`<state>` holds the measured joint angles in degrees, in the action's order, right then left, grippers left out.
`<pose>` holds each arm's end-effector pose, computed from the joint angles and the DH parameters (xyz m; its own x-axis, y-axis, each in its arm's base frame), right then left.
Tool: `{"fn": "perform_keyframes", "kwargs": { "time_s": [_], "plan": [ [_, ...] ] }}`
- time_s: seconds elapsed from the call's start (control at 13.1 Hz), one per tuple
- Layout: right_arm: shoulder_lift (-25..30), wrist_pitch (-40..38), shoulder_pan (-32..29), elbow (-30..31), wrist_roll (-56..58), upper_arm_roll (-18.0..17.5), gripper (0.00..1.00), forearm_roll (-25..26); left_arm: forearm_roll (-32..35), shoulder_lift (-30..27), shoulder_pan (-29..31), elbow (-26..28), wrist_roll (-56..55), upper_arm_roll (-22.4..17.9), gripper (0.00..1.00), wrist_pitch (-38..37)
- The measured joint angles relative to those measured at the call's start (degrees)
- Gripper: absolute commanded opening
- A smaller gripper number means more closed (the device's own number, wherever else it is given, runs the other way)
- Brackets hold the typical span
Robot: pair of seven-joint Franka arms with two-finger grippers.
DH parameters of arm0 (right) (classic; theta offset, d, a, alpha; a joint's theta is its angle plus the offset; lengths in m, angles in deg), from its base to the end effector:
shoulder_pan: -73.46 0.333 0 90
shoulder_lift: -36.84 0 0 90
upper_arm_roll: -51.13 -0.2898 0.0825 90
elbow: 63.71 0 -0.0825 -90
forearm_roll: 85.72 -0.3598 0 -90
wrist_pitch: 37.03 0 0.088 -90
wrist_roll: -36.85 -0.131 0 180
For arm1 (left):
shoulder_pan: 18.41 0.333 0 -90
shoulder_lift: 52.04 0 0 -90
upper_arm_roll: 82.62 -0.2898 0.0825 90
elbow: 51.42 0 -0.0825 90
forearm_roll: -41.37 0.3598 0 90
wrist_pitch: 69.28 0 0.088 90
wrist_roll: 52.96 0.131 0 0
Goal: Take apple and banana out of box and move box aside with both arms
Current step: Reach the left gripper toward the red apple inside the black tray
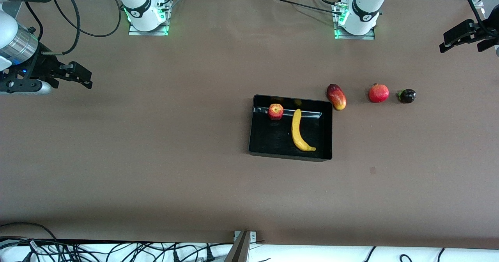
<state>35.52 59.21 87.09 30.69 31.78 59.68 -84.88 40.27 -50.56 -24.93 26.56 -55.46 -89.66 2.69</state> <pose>0.5425 0.0472 0.5370 0.9999 0.0018 0.0109 0.0017 -0.9999 0.0171 0.4987 0.0007 0.6263 0.9903 0.0470 -0.1307 0.0488 -0.9988 0.0100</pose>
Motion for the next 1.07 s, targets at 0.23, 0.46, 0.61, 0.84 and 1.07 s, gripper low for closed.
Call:
{"fn": "perform_keyframes", "kwargs": {
  "time_s": [0.23, 0.46, 0.61, 0.84, 1.07],
  "plan": [
    [0.0, 0.0, 0.0, 0.0, 0.0, 0.0, 1.00, 0.0, 0.0, 0.0, 0.0, 0.1, 0.0, 0.0, 1.00, 0.0],
    [0.0, 0.0, 0.0, 0.0, 0.0, 0.0, 1.00, 0.0, 0.0, 0.0, 0.0, 0.1, 0.0, 0.0, 1.00, 0.0],
    [0.0, 0.0, 0.0, 0.0, 0.0, 0.0, 1.00, 0.0, 0.0, 0.0, 0.0, 0.1, 0.0, 0.0, 1.00, 0.0],
    [0.0, 0.0, 0.0, 0.0, 0.0, 0.0, 1.00, 0.0, 0.0, 0.4, -0.1, 0.8, -5.0, 0.3, 1.00, 1.9],
    [0.0, 0.0, 0.0, 0.0, 0.0, 0.0, 1.00, 0.0, 0.0, 1.9, -0.7, 6.1, -17.9, 4.3, 1.00, 10.5]
  ]
}}
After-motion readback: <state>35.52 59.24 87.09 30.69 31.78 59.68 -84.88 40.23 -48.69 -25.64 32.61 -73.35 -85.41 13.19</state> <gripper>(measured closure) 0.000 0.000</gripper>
